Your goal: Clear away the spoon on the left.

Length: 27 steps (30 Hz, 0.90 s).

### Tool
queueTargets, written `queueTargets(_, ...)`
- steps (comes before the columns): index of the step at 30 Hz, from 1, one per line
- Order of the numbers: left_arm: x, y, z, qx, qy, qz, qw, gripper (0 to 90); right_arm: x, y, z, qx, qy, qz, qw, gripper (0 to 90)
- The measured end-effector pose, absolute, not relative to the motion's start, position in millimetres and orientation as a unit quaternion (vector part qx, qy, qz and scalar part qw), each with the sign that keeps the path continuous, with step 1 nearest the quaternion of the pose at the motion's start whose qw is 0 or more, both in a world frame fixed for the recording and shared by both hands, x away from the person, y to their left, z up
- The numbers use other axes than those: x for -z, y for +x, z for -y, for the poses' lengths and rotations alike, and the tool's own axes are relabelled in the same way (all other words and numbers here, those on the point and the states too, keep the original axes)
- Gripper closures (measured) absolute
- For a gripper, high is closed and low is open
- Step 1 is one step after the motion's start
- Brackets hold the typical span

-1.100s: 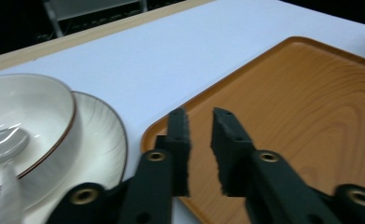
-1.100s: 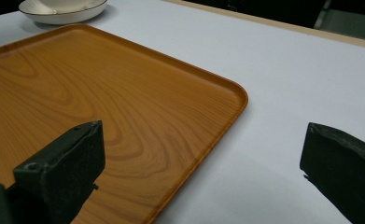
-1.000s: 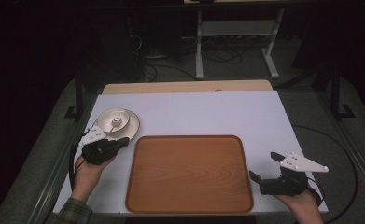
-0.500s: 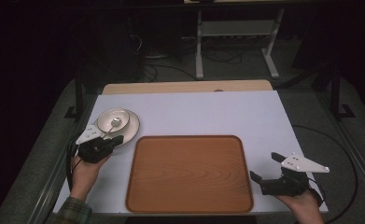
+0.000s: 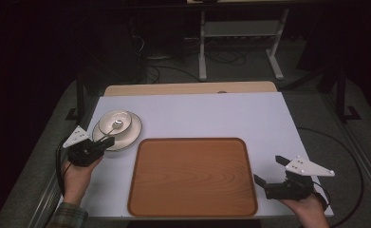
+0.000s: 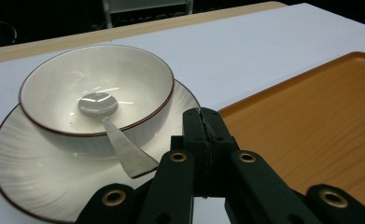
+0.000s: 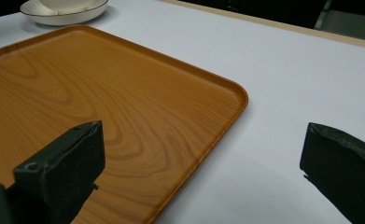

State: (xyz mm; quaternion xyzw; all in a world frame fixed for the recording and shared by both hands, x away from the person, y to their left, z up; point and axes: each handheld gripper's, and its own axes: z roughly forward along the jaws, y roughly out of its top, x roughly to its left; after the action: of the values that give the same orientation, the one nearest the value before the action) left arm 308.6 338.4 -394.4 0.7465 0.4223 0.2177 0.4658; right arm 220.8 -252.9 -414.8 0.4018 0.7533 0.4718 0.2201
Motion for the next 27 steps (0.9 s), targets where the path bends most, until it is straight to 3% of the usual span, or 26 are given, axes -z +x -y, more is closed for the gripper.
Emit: queueTargets(27, 396.2, 313.0, -372.2, -0.239, 0.711, -0.477, 0.459, 89.4, 417.8, 220.6, 251.8, -0.468, 0.398, -0.759, 0.216, 0.0)
